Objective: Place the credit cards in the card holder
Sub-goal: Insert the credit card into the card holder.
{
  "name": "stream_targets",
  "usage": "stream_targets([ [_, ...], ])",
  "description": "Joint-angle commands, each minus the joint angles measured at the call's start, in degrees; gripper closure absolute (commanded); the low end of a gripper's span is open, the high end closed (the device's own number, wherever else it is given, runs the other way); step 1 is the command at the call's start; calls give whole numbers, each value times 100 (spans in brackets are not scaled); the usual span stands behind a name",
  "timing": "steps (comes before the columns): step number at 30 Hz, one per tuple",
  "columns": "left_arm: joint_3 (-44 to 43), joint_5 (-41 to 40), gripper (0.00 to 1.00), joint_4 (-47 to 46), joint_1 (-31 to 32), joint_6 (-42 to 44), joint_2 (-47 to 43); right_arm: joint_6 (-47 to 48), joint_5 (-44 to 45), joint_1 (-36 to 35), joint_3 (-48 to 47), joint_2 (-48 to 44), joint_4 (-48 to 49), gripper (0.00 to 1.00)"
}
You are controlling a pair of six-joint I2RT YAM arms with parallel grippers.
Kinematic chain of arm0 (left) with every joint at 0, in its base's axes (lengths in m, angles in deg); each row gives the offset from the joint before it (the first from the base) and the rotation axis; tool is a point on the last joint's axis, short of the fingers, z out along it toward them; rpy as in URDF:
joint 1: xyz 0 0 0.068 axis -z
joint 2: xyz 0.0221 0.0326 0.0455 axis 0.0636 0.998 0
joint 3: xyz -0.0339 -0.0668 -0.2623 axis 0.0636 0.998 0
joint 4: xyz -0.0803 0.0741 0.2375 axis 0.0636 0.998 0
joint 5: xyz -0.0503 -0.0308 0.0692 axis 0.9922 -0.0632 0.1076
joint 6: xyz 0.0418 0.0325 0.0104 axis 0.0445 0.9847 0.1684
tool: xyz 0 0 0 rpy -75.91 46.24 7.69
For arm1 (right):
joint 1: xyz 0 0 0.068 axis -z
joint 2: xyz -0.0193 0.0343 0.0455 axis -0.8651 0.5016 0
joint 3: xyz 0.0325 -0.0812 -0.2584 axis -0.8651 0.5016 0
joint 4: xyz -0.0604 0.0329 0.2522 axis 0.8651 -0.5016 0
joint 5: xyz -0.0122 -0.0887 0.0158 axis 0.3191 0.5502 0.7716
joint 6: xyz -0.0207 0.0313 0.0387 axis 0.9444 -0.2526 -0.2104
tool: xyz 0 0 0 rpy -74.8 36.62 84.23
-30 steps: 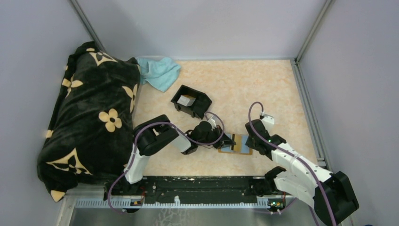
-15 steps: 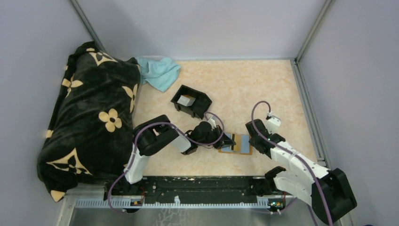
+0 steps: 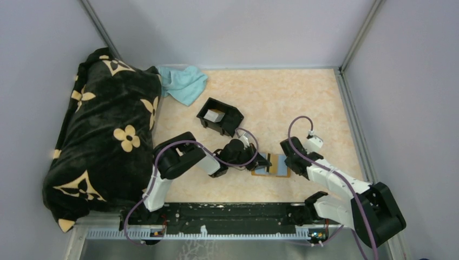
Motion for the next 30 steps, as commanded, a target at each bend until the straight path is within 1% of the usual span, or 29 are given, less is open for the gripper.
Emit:
stream_targets([
  [1, -109, -86, 100, 404, 47, 210, 216, -148, -436, 29, 241, 120, 190, 87],
  [6, -243, -115, 100, 531, 116, 203, 306, -129, -676, 35, 327, 91, 305, 88],
  [9, -356, -112, 98, 717, 181, 245, 334, -135, -728, 35, 370, 75, 331, 88],
  [13, -400, -274, 92, 1035, 299, 286, 289, -121, -815, 35, 441, 45, 382, 88],
  [17, -390, -373, 85, 1112, 413, 213, 322, -120, -879, 35, 460, 36, 406, 88],
  [22, -364, -558, 72, 1429, 521, 219, 195, -115, -904, 34, 483, -36, 404, 88],
  [24, -224, -719, 65, 1595, 524, 256, 2, -112, -901, 29, 493, -67, 403, 88],
  [26, -177, -941, 56, 1982, 524, 378, -247, -102, -890, 31, 497, -90, 402, 88],
  [28, -229, -1106, 49, 2488, 524, 567, -471, -97, -906, 35, 492, -95, 400, 88],
  [30, -331, -1177, 46, 2970, 524, 735, -611, -90, -914, 35, 502, -77, 436, 88],
])
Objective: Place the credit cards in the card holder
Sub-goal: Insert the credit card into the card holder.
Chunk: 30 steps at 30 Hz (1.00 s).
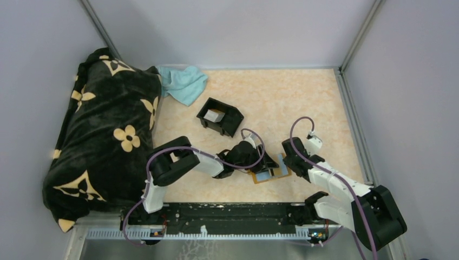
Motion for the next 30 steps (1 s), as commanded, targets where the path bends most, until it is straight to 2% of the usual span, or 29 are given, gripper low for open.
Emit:
stream_targets([
  [1, -19, -472, 43, 2011, 36, 625, -224, -55, -605, -17, 245, 82, -227, 88],
  [8, -274, -446, 38, 3132, 36, 893, -382, 17, -656, -16, 204, 77, -196, 89],
  [17, -706, -454, 29, 4105, 36, 1180, -434, 84, -739, -16, 168, 109, -110, 89],
  [22, -587, -628, 28, 4003, 56, 1228, -658, 146, -757, -17, 138, 100, -106, 89],
  [24, -644, -874, 19, 4100, 94, 1473, -709, 166, -763, -16, 130, 98, -103, 89],
  [30, -673, -991, 16, 4127, 111, 1982, -758, 204, -839, -20, 149, 141, 8, 89],
])
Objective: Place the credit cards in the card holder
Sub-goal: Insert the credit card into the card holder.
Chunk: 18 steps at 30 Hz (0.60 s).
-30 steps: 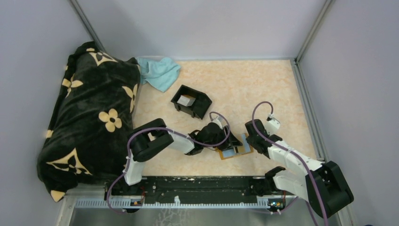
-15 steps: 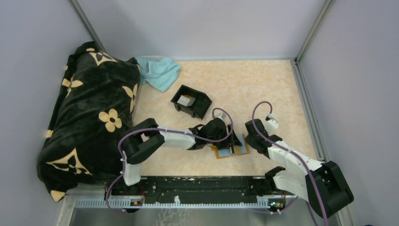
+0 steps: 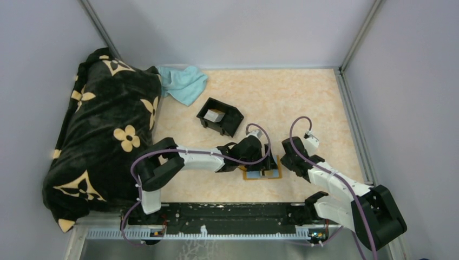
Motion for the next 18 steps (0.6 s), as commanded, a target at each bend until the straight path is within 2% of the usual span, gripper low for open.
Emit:
stream_targets([
  [1, 210, -428, 16, 861, -1, 670, 100, 110, -345, -22, 124, 147, -219, 89],
  [6, 274, -261, 15, 791, 6, 765, 113, 148, -394, -16, 150, 163, -172, 89],
  [9, 32, -210, 15, 1250, 8, 845, 117, 197, -377, -15, 147, 164, -180, 89],
  [16, -244, -892, 12, 1992, 144, 1009, -191, 222, -419, -21, 186, 192, -82, 89],
  [18, -317, -834, 12, 2062, 165, 1041, -182, 241, -451, -14, 176, 222, -67, 89],
])
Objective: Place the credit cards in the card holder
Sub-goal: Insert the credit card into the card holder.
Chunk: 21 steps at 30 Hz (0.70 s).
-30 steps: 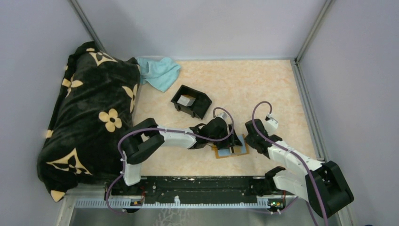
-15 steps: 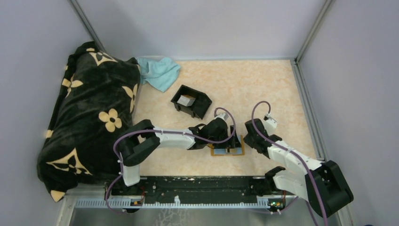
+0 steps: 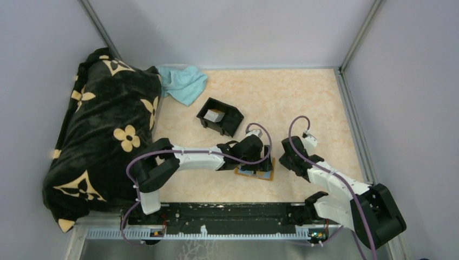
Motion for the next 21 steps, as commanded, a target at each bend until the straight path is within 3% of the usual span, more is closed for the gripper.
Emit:
stream_targets([
  [1, -57, -556, 12, 1074, 106, 335, 10, 123, -236, -22, 170, 171, -232, 89],
  [6, -307, -535, 12, 1301, 208, 371, 86, 175, -277, -21, 188, 102, -235, 89],
  [13, -608, -1403, 11, 1658, 398, 700, 55, 417, -387, -22, 193, -103, -223, 89],
  [21, -390, -1675, 11, 1512, 386, 825, 251, 987, -699, -242, 58, -506, -127, 89],
])
